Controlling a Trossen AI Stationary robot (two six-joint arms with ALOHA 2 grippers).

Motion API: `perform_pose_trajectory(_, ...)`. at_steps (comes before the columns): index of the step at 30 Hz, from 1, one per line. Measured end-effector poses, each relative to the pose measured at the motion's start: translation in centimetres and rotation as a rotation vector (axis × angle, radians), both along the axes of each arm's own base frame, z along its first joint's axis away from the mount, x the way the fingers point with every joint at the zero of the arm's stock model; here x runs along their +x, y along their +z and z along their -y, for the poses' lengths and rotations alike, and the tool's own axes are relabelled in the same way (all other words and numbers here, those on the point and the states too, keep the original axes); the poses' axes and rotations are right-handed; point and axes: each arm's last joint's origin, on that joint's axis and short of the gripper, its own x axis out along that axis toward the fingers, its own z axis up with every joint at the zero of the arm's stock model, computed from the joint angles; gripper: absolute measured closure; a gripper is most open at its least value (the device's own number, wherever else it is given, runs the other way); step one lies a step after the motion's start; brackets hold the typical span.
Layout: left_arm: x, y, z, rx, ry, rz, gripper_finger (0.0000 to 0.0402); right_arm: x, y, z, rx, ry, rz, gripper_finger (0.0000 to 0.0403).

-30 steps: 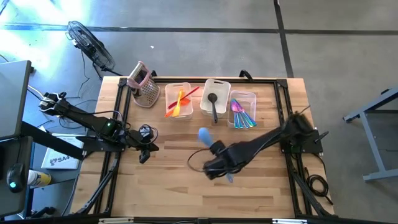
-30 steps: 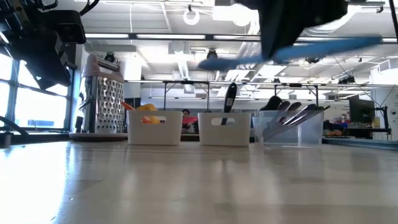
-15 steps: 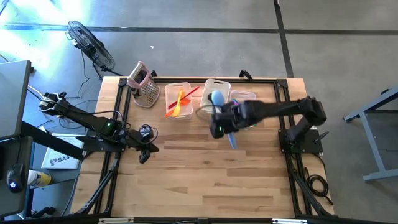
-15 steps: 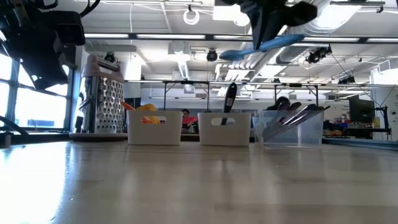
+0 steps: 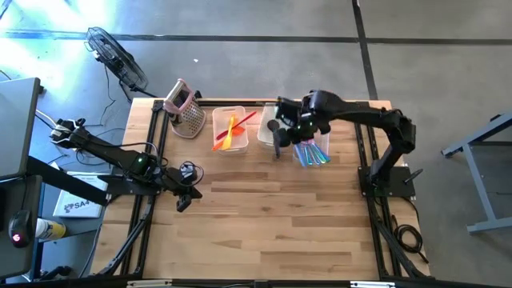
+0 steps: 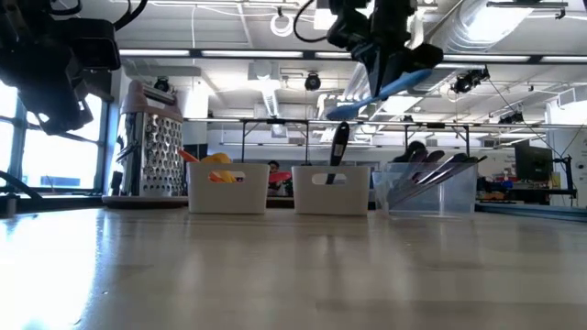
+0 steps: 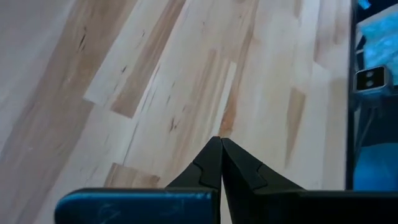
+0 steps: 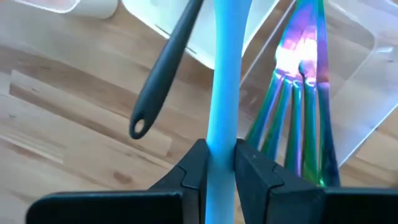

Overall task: Pick & Place Kitchen Items
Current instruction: Put the blue serving spoon into the right white bin

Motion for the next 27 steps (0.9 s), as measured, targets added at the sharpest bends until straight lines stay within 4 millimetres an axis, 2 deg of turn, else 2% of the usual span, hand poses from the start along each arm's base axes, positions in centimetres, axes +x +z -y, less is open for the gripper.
perform_pose_trajectory(5,-0.2,-0.2,-0.1,0.044,-0.028,-0.019,0.0401,-0.7,-0.5,2.7,0.081,-0.009,-0.002,0.0355)
perform_pose_trajectory(7,-0.2,-0.2,-0.1,0.07,-0.034,-0.016,0.0401,-0.4,-1.4,3.4,0.121,-0.004,-0.023,0.0355)
perform_pose_trajectory(13,-0.1,-0.2,-0.3,0.15,-0.036,0.006,0.0401,1.3,-4.5,4.2,0.237,0.044,-0.07,0.0355)
perform_pose_trajectory(19,-0.1,-0.2,-0.3,0.186,-0.059,0.019,0.0401,2.3,-6.8,5.2,0.266,0.067,-0.105,0.0355)
perform_pose_trajectory(23,-0.1,-0.2,-0.4,0.227,-0.069,0.028,0.0401,2.8,-7.8,5.9,0.297,0.073,-0.086,0.0355)
perform_pose_trajectory(27,-0.1,-0.2,-0.5,0.279,-0.052,0.041,0.0401,3.1,-7.9,6.5,0.282,0.066,-0.043,0.0355)
